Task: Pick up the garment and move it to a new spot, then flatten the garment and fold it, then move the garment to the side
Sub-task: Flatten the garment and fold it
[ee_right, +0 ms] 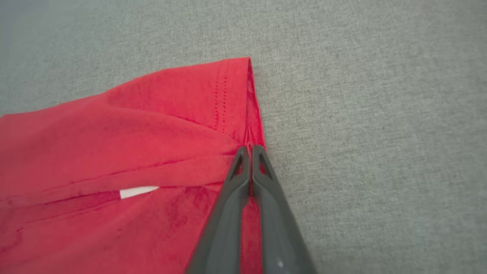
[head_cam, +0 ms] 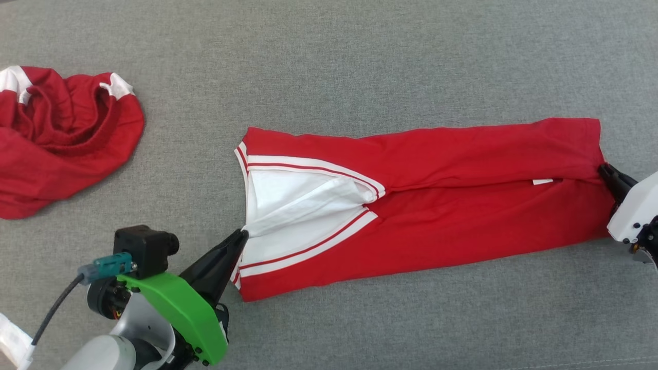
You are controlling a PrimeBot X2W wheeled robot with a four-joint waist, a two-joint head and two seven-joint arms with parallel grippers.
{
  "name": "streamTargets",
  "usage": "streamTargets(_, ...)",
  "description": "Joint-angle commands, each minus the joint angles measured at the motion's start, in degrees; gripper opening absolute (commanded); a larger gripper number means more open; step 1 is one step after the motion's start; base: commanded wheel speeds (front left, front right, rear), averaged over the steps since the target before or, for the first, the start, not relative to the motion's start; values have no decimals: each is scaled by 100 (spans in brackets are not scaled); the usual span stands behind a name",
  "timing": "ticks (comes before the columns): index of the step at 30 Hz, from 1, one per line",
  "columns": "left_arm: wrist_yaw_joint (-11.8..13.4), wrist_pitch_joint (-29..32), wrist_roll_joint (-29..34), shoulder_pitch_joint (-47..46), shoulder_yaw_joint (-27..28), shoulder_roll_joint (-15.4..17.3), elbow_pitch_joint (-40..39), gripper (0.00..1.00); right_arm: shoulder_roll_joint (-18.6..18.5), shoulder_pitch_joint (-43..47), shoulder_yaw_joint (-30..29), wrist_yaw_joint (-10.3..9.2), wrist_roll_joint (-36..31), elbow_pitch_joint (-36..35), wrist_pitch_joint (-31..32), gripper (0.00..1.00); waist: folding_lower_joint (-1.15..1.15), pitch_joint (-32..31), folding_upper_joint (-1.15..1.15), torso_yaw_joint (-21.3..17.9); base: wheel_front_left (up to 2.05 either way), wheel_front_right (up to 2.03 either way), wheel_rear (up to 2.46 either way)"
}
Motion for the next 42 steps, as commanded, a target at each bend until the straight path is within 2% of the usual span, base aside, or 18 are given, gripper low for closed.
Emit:
streamTargets(1, 13, -52, 67, 94, -43, -28, 75, 0, 34, 101, 23, -9, 5, 51, -49, 11, 0, -13, 0, 1, 0, 0, 0)
streamTargets(2, 7, -55, 130, 112, -93, -25, 142, 0, 43, 100, 50, -9, 21, 75, -53, 55, 0, -30, 0, -4, 0, 0, 0)
streamTargets(3, 8, -82, 165, 128, -117, -49, 185, 0, 48, 96, 68, -9, 32, 96, -56, 89, 0, -47, 0, -10, 0, 0, 0)
streamTargets(4, 29, -140, 213, 133, -135, -86, 234, 24, 51, 84, 50, -9, 32, 108, -144, 100, 0, -72, 0, -18, 0, 0, 0)
streamTargets(5, 33, -180, 245, 144, -157, -112, 280, 45, 57, 78, 31, -9, 33, 123, -197, 100, 0, -97, 0, -22, 0, 0, 0)
streamTargets(6, 53, -239, 279, 170, -174, -154, 332, 89, 67, 99, 38, -9, 42, 118, -251, 100, 0, -136, 0, -22, 0, 0, 0)
streamTargets(7, 62, -303, 312, 192, -182, -193, 362, 100, 62, 121, 35, -9, 43, 88, -318, 100, 0, -174, 0, -21, 0, 0, 0)
streamTargets(11, 158, -747, 376, 308, -113, -409, 505, 100, 2, 311, 92, -8, 65, -273, -880, 100, 0, -382, 0, 6, 0, 0, 0)
streamTargets(16, 383, -1619, 697, 506, 12, -729, 743, 100, -186, 752, 383, -8, -86, -783, -1959, 100, 0, -682, 0, 102, 0, 0, 0)
streamTargets(20, 455, -2282, 920, 680, -42, -1001, 1059, 100, -86, 1123, 615, -8, -188, -864, -2657, 100, 0, -926, 0, 240, 0, 0, 0)
streamTargets(24, 546, -2718, 1229, 801, -55, -1223, 1334, 100, 98, 1420, 737, -9, -249, -726, -3157, 100, 0, -1123, 0, 426, 0, 0, 0)
streamTargets(30, 635, -2881, 2093, 998, 274, -1648, 1366, 100, 374, 1611, 655, -9, -404, -222, -3535, 100, 0, -1399, 0, 720, 0, 0, 0)
streamTargets(36, 396, -2869, 2965, 1449, 769, -2166, 1118, 100, 579, 1457, 269, -10, -462, 423, -3578, 100, 0, -1505, 0, 936, 0, 0, 0)
streamTargets(42, 37, -2870, 3567, 1668, 987, -2578, 1133, 100, 452, 1094, -178, -9, -655, 1244, -3232, 100, 0, -1406, 0, 1098, 0, 0, 0)
